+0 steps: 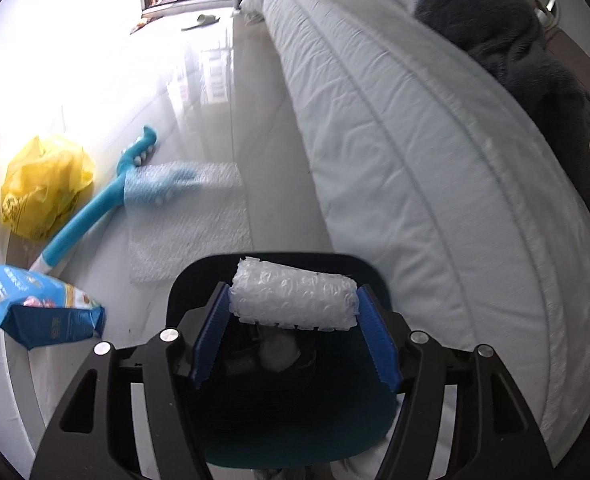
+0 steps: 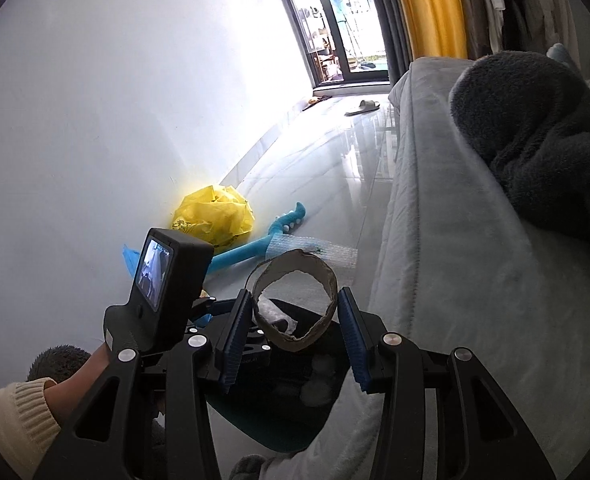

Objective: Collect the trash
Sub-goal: 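Open the left gripper to drop the bubble wrap into the bin, then open the right gripper to drop the cardboard tube into the bin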

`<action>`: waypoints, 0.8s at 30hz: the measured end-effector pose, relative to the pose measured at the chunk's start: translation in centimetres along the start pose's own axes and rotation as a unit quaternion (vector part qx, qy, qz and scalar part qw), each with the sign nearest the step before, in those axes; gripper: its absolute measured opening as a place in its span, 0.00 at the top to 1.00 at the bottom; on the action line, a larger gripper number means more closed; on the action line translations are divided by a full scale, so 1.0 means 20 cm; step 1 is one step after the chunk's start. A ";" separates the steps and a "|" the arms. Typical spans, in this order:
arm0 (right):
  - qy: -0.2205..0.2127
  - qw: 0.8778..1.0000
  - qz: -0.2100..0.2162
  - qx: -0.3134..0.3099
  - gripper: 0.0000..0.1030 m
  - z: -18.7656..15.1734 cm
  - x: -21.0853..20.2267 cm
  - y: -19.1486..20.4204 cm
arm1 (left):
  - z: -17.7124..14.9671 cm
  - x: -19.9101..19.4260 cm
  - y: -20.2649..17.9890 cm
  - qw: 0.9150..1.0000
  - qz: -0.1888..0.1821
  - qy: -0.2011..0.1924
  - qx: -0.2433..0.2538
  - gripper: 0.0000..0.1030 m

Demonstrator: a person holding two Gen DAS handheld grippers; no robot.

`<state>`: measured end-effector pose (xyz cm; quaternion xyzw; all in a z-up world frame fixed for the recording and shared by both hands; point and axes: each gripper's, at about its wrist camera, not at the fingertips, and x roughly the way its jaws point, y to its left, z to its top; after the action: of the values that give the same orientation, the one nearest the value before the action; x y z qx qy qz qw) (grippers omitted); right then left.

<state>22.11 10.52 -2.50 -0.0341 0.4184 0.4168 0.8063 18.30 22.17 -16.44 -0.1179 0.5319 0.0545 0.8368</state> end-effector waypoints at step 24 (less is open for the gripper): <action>0.150 0.989 -0.003 -0.004 0.57 -0.16 0.62 0.09 | -0.05 -0.42 0.32 0.993 -0.005 -0.114 -0.017 0.15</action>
<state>22.44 18.41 -12.76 -0.1009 0.5331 0.4062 0.7353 12.46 28.45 -10.19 -0.1276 0.4317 0.0728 0.8900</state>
